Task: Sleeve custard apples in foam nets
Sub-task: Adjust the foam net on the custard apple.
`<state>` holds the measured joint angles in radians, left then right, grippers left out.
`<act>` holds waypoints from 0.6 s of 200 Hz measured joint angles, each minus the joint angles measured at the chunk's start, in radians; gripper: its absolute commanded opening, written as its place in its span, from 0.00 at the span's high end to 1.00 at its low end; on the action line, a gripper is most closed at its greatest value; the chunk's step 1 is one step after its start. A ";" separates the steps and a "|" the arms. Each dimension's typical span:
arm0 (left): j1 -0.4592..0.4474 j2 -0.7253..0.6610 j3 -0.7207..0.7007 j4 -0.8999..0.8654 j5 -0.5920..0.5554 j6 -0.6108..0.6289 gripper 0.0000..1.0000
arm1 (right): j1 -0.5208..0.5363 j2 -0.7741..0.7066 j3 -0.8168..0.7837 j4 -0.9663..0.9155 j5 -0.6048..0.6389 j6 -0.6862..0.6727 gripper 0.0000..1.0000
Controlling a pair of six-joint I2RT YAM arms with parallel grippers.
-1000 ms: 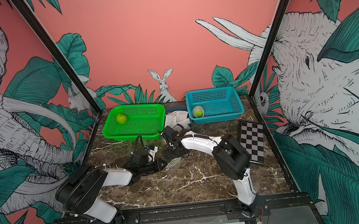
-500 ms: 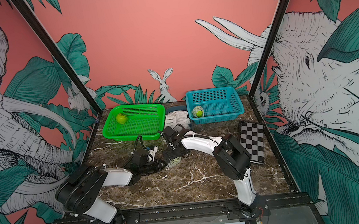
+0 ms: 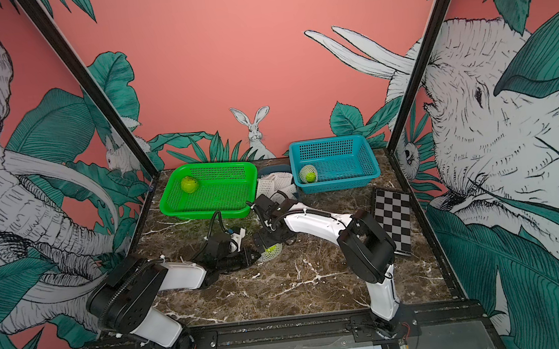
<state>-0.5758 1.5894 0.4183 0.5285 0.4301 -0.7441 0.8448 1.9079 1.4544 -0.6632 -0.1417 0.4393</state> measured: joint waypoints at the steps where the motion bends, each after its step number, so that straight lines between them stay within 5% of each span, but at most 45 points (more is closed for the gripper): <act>1: 0.000 0.000 0.000 0.000 0.000 0.000 1.00 | 0.000 0.000 0.000 0.000 0.000 0.000 0.02; 120: -0.006 0.000 0.004 -0.005 0.000 0.000 1.00 | 0.026 0.035 0.021 -0.008 0.052 0.017 0.12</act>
<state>-0.5819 1.5894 0.4221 0.5236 0.4297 -0.7441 0.8707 1.9427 1.4754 -0.6712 -0.0895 0.4564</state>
